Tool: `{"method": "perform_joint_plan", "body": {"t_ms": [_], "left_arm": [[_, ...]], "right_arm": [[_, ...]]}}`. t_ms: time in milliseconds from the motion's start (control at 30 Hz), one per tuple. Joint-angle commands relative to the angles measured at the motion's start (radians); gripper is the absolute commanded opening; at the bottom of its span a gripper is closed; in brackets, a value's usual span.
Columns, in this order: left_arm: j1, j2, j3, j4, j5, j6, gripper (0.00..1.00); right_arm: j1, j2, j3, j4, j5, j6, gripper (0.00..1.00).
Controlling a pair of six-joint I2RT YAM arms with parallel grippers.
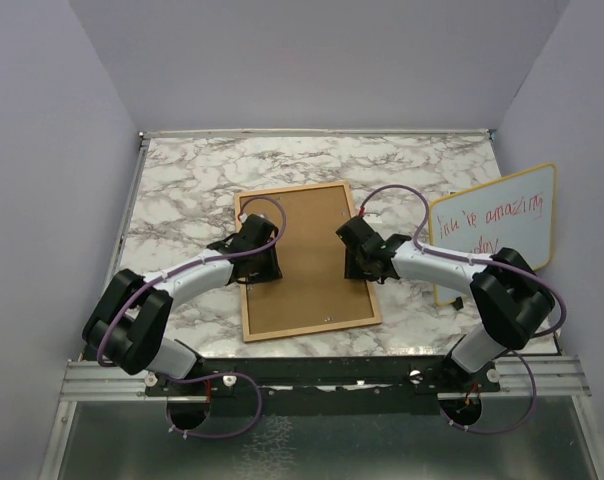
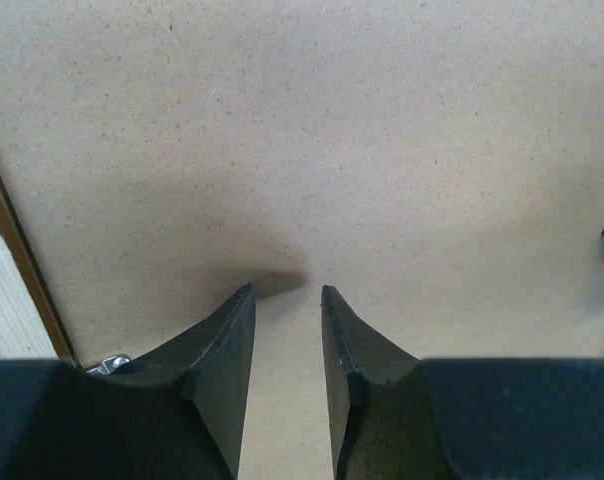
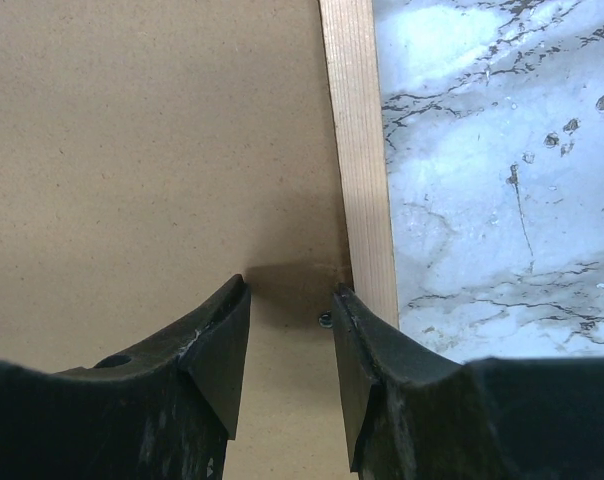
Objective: Put the photo into the frame
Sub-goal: Install the photo frame at the center of the board.
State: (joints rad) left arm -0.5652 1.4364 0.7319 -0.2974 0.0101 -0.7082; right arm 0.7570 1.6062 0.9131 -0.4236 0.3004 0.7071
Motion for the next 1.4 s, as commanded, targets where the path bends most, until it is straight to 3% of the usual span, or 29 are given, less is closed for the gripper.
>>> {"method": "perform_joint_plan", "body": {"t_ms": [0,200,533,700,833,967,1233,1367], "left_arm": [[-0.002,0.027,0.008,-0.028,-0.029,0.018,0.34],[-0.002,0.03,0.017,-0.025,-0.024,0.019,0.34],[-0.002,-0.01,0.116,-0.047,-0.041,0.042,0.37],[-0.002,-0.064,0.145,-0.066,-0.143,0.043,0.5],[-0.001,-0.123,0.125,-0.106,-0.318,0.011,0.83],[0.005,-0.188,0.073,-0.109,-0.416,-0.029,0.96],[0.055,-0.151,-0.015,-0.11,-0.428,-0.095,0.99],[0.137,-0.116,-0.054,-0.081,-0.32,-0.105,0.89]], "right_arm": [[-0.008,-0.003,-0.066,-0.135,-0.036,-0.011,0.44],[-0.008,0.002,-0.04,-0.137,-0.03,-0.019,0.44],[-0.013,-0.051,0.195,-0.094,0.087,-0.106,0.44],[-0.039,0.02,0.305,-0.03,0.085,-0.157,0.44],[-0.082,0.099,0.385,0.021,0.033,-0.181,0.45],[-0.111,0.212,0.478,0.042,-0.019,-0.214,0.45],[-0.165,0.408,0.64,0.02,-0.137,-0.245,0.45],[-0.182,0.462,0.671,0.023,-0.189,-0.263,0.44]]}}
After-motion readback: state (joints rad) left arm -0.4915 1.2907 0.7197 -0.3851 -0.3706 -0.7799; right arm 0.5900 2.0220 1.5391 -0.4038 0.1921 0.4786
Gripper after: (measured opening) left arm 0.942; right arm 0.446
